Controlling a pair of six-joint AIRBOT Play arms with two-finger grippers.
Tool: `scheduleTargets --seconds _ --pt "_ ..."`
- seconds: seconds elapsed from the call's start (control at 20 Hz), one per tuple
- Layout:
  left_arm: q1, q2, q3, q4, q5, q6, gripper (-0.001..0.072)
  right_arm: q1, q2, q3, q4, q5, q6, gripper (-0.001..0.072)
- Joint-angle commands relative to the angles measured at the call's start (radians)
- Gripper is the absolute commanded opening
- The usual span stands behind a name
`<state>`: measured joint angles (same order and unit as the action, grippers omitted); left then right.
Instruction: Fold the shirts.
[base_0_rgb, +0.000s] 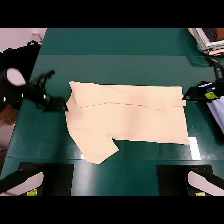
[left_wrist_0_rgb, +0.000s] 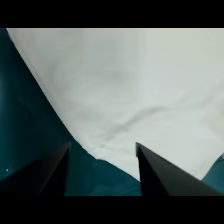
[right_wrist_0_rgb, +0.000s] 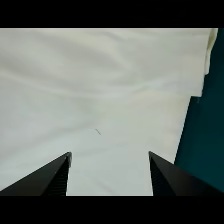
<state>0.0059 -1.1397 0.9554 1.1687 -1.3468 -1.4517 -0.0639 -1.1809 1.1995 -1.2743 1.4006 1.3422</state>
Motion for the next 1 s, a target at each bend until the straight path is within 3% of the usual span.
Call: scheduleTargets --seconds 0.0,0.4,0.75,0.8,0.85,0.95 --pt "0.000 0.166 -0.281 -0.081 0.063 -0.042 0.0486 -0.013 0.060 -0.001 0.000 0.020 0.000 0.0561" --pt "0.000 0.202 -0.585 -0.281 0.198 -0.031 0.0486 -0.012 0.064 -0.001 0.000 0.025 0.000 0.0561" --pt "0.000 0.201 -0.645 -0.432 0.298 0.072 0.0479 -0.012 0.064 -0.001 0.001 0.040 0.000 0.0555" --pt "0.000 0.201 -0.645 -0.433 0.304 0.074 0.0221 -0.012 0.064 -0.001 0.000 0.045 0.000 0.0555" --pt "0.000 0.201 -0.645 -0.438 0.314 0.095 0.0041 -0.013 0.064 -0.001 0.000 0.050 0.000 0.0555" --pt "0.000 0.201 -0.641 -0.448 0.316 0.102 0.0027 -0.013 0.064 -0.001 -0.005 0.077 0.000 0.0554"
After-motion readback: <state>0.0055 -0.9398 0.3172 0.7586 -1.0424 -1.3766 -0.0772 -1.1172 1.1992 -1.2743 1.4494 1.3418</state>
